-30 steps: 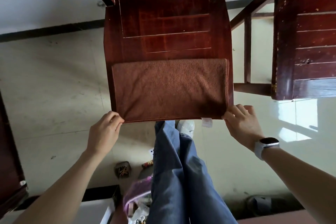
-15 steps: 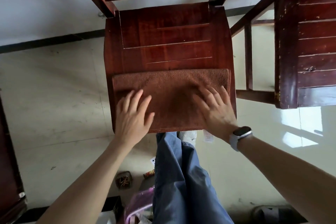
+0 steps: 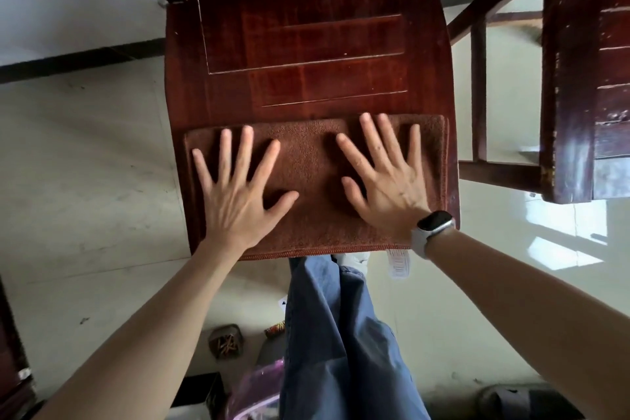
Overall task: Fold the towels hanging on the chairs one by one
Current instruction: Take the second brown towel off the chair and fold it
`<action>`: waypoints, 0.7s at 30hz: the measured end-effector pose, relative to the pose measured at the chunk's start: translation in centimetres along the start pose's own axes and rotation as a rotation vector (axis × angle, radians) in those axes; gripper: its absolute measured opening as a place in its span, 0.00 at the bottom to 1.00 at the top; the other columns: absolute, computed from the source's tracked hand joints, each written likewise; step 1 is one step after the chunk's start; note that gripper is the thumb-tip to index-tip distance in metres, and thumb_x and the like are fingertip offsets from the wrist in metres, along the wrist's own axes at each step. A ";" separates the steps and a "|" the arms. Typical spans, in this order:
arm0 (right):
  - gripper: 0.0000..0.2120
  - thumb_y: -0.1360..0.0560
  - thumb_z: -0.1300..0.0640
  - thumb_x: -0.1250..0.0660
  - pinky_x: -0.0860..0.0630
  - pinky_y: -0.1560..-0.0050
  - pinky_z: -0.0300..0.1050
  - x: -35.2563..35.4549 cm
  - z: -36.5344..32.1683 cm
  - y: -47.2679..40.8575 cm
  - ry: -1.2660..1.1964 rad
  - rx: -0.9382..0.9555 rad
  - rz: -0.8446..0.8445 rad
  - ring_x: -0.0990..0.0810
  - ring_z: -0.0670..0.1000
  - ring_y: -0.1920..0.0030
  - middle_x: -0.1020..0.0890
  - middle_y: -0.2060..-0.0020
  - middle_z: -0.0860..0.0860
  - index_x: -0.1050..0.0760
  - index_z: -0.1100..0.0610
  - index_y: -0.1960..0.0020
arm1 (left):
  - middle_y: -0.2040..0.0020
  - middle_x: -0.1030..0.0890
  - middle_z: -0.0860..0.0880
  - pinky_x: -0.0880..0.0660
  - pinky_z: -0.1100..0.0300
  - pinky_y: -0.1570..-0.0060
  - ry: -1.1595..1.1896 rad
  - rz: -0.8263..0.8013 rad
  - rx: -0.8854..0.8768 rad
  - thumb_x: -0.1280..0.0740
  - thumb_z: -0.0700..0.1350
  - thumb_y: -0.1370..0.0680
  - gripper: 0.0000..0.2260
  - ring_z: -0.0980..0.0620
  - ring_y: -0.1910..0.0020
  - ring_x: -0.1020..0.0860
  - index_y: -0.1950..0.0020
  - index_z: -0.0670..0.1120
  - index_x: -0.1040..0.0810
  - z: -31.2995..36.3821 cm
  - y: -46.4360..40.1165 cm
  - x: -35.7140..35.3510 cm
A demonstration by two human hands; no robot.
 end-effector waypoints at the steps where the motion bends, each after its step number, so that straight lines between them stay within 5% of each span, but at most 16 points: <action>1: 0.27 0.25 0.45 0.46 0.51 0.31 0.68 0.1 1.3 0.2 -0.001 -0.066 0.002 0.44 0.59 0.26 0.41 0.26 0.58 0.43 0.48 0.27 | 0.24 0.47 0.42 0.57 0.34 0.32 0.018 0.009 0.050 0.49 0.66 0.27 0.33 0.39 0.25 0.51 0.26 0.53 0.46 -1.0 0.0 0.1; 6: 0.26 0.24 0.47 0.49 0.49 0.29 0.65 -0.2 5.7 0.8 -0.048 -0.164 -0.049 0.45 0.59 0.26 0.42 0.26 0.58 0.43 0.49 0.27 | 0.23 0.51 0.41 0.56 0.36 0.31 0.043 -0.027 0.158 0.52 0.64 0.25 0.32 0.40 0.25 0.54 0.25 0.50 0.48 -3.5 0.2 -0.1; 9: 0.24 0.23 0.55 0.49 0.48 0.28 0.60 1.2 5.7 1.2 -0.296 -0.247 0.040 0.45 0.60 0.26 0.42 0.27 0.61 0.41 0.57 0.28 | 0.23 0.52 0.41 0.59 0.35 0.32 0.057 -0.037 0.170 0.52 0.64 0.25 0.32 0.41 0.25 0.56 0.25 0.51 0.50 -3.0 0.3 0.5; 13: 0.14 0.25 0.65 0.43 0.33 0.36 0.56 2.9 7.3 4.3 -0.517 -0.584 0.259 0.30 0.63 0.40 0.28 0.40 0.66 0.30 0.67 0.41 | 0.24 0.51 0.42 0.60 0.36 0.31 0.080 -0.015 0.081 0.50 0.61 0.24 0.30 0.41 0.25 0.55 0.25 0.51 0.50 -0.4 2.1 1.5; 15: 0.10 0.25 0.63 0.40 0.32 0.42 0.54 2.4 7.9 5.7 -0.572 -0.770 0.185 0.28 0.64 0.46 0.25 0.48 0.65 0.27 0.68 0.46 | 0.24 0.49 0.41 0.58 0.36 0.31 0.069 -0.037 0.042 0.50 0.59 0.24 0.29 0.42 0.25 0.52 0.25 0.51 0.49 1.1 3.6 1.1; 21: 0.13 0.25 0.56 0.36 0.30 0.46 0.51 1.1 8.5 6.4 -0.651 -1.095 -0.049 0.25 0.62 0.44 0.21 0.48 0.62 0.25 0.65 0.47 | 0.25 0.42 0.40 0.48 0.34 0.33 0.035 -0.157 0.107 0.50 0.59 0.24 0.28 0.40 0.26 0.44 0.26 0.49 0.44 0.8 5.4 -0.5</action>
Point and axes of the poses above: each hand's wrist, its own y-axis away from the middle knuckle, its own x-axis out of the back of the hand, z = x × y, the point moved 6 cm from there along -y, towards the middle knuckle
